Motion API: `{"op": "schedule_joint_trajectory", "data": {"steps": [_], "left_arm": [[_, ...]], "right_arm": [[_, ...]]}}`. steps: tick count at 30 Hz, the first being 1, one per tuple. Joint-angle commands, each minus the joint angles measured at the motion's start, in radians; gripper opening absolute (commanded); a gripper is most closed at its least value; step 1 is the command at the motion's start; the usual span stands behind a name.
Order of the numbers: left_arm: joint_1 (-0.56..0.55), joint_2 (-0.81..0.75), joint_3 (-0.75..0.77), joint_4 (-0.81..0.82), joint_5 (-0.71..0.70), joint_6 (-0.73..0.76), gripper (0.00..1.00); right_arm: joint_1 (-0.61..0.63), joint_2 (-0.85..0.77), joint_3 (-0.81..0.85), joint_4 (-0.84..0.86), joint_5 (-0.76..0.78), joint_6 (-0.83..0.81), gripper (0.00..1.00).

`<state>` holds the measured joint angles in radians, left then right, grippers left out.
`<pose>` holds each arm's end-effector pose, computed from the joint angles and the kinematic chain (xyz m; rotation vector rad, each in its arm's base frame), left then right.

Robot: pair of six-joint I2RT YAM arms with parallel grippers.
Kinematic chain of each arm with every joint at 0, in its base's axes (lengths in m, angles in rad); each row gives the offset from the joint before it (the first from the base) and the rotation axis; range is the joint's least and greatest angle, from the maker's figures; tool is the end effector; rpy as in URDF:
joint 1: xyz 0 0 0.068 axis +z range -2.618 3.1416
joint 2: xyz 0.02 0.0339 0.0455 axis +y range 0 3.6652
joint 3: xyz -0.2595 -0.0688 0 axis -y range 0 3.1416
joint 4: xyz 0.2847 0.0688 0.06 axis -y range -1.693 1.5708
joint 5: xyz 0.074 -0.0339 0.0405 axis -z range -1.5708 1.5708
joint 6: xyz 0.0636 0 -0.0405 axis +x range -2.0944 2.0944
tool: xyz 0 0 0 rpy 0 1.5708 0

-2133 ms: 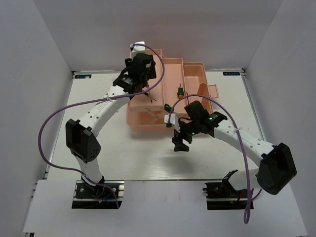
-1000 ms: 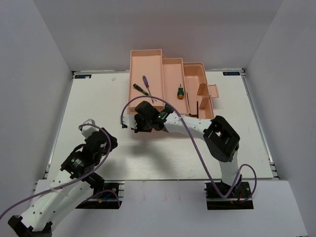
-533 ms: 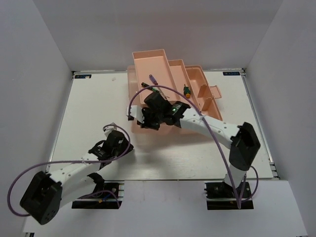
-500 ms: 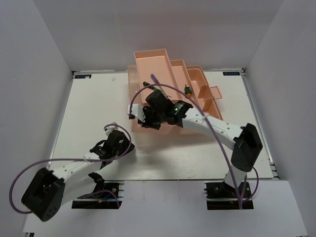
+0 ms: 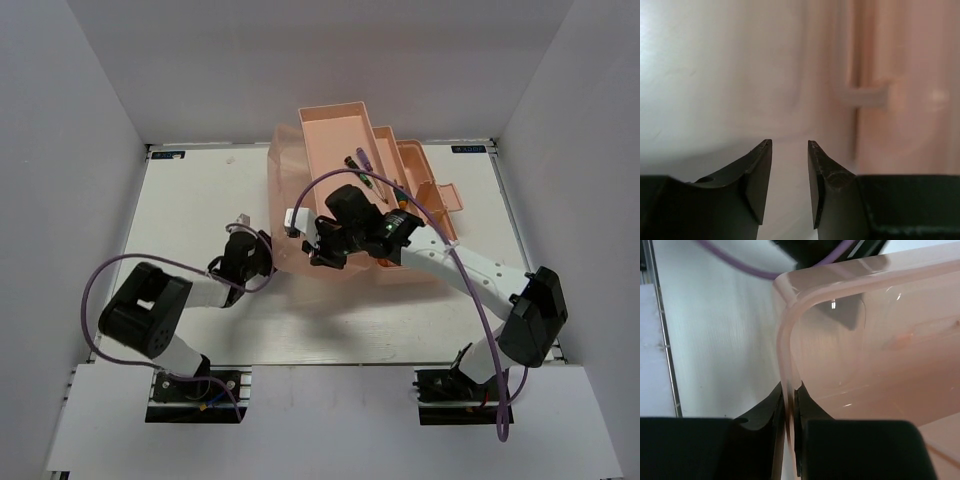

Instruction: Sort the tools into containers

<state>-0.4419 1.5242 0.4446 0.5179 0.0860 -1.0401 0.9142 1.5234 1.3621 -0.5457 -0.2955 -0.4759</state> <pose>0.2791 -0.1381 0.0768 -0.6218 2.2009 -0.9249 0.2300 0.3288 0.2986 -1.5936 1.6648 0.5644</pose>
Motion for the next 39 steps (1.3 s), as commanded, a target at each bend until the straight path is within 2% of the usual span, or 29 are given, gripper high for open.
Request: {"op": "schedule_joint_trajectory", "data": {"steps": [1, 2, 6, 7, 8, 9, 10, 11, 12, 13, 14, 16, 19, 24, 26, 27, 30, 32, 33, 34, 35, 36, 37, 38, 39], "left_arm": [[0.041, 0.069, 0.065, 0.244, 0.141, -0.069, 0.45], [0.042, 0.092, 0.074, 0.330, 0.162, -0.093, 0.45], [0.062, 0.186, 0.092, 0.483, 0.268, -0.155, 0.44], [0.071, 0.200, 0.104, 0.484, 0.282, -0.155, 0.44], [0.071, 0.223, 0.115, 0.494, 0.294, -0.169, 0.44], [0.071, 0.234, 0.115, 0.505, 0.304, -0.179, 0.44], [0.071, 0.234, 0.115, 0.505, 0.313, -0.179, 0.44], [0.071, 0.249, 0.115, 0.520, 0.313, -0.192, 0.43], [0.080, 0.261, 0.115, 0.530, 0.313, -0.204, 0.43], [0.080, 0.261, 0.115, 0.530, 0.313, -0.204, 0.43], [0.080, 0.275, 0.115, 0.539, 0.313, -0.215, 0.43], [0.080, 0.289, 0.115, 0.539, 0.322, -0.225, 0.43], [0.089, 0.313, 0.138, 0.539, 0.333, -0.225, 0.43], [0.089, 0.335, 0.190, 0.525, 0.342, -0.225, 0.43], [0.089, 0.344, 0.201, 0.525, 0.342, -0.225, 0.43], [0.089, 0.344, 0.201, 0.525, 0.342, -0.225, 0.43], [0.089, 0.353, 0.224, 0.516, 0.351, -0.225, 0.43], [0.089, 0.353, 0.224, 0.516, 0.351, -0.225, 0.41], [0.089, 0.353, 0.224, 0.516, 0.351, -0.225, 0.41], [0.089, 0.353, 0.224, 0.516, 0.351, -0.225, 0.41], [0.089, 0.341, 0.224, 0.504, 0.351, -0.225, 0.41], [0.089, 0.332, 0.233, 0.504, 0.351, -0.215, 0.41], [0.089, 0.332, 0.233, 0.492, 0.351, -0.215, 0.40], [0.089, 0.320, 0.253, 0.466, 0.362, -0.204, 0.40], [0.089, 0.306, 0.262, 0.452, 0.362, -0.189, 0.40]], "right_arm": [[-0.023, -0.092, -0.038, 0.118, -0.016, 0.052, 0.00], [-0.024, -0.098, -0.049, 0.121, -0.022, 0.056, 0.00], [-0.026, -0.097, -0.107, 0.138, -0.045, 0.054, 0.00], [-0.025, -0.091, -0.106, 0.132, -0.042, 0.049, 0.06], [-0.026, -0.077, -0.107, 0.124, -0.030, 0.045, 0.21], [-0.017, -0.072, -0.106, 0.119, -0.004, 0.043, 0.48], [-0.017, -0.065, -0.110, 0.118, 0.005, 0.045, 0.65], [-0.015, -0.065, -0.112, 0.119, 0.060, 0.048, 0.73], [-0.012, -0.057, -0.110, 0.112, 0.076, 0.051, 0.87], [-0.006, -0.052, -0.106, 0.113, 0.087, 0.066, 0.89], [-0.002, -0.052, -0.103, 0.095, 0.163, 0.078, 0.91], [0.015, -0.054, -0.098, 0.081, 0.199, 0.091, 0.91], [0.029, -0.063, -0.093, 0.026, 0.229, 0.103, 0.91], [0.029, -0.184, -0.130, 0.026, 0.245, 0.048, 0.91], [0.026, -0.227, -0.069, -0.019, 0.201, 0.027, 0.91], [0.025, -0.241, -0.040, -0.130, 0.091, 0.014, 0.91], [0.026, -0.276, 0.100, -0.267, -0.028, -0.055, 0.82], [0.019, -0.296, 0.164, -0.243, 0.071, 0.009, 0.66], [0.017, -0.301, 0.186, -0.220, 0.240, 0.023, 0.47], [0.011, -0.305, 0.174, -0.086, 0.501, 0.034, 0.12], [-0.007, -0.307, 0.155, -0.021, 0.633, 0.046, 0.00], [-0.020, -0.307, 0.097, 0.118, 0.835, -0.011, 0.00], [-0.073, -0.302, 0.015, 0.267, 0.955, -0.071, 0.00], [-0.150, -0.293, -0.018, 0.301, 0.985, -0.132, 0.00], [-0.260, -0.283, -0.027, 0.297, 0.981, -0.091, 0.00]]}}
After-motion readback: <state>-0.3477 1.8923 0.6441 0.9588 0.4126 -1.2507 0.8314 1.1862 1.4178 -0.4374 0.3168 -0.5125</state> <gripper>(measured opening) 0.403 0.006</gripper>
